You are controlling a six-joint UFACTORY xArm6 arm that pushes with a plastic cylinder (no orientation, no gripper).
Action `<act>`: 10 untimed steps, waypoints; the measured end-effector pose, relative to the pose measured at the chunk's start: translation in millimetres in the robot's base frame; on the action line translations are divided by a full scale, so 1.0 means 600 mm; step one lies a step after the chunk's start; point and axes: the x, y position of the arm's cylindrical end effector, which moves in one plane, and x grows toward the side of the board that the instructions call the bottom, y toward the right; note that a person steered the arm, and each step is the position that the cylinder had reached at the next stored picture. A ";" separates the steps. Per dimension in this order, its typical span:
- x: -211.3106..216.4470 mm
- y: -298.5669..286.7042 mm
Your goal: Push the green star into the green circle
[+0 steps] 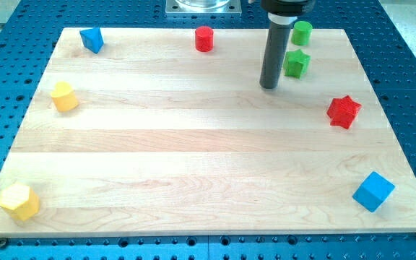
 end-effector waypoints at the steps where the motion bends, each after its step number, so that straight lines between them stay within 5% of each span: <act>1: -0.060 0.065; 2: -0.126 0.125; 4: -0.089 0.184; 8: -0.151 0.186; 10: -0.090 0.179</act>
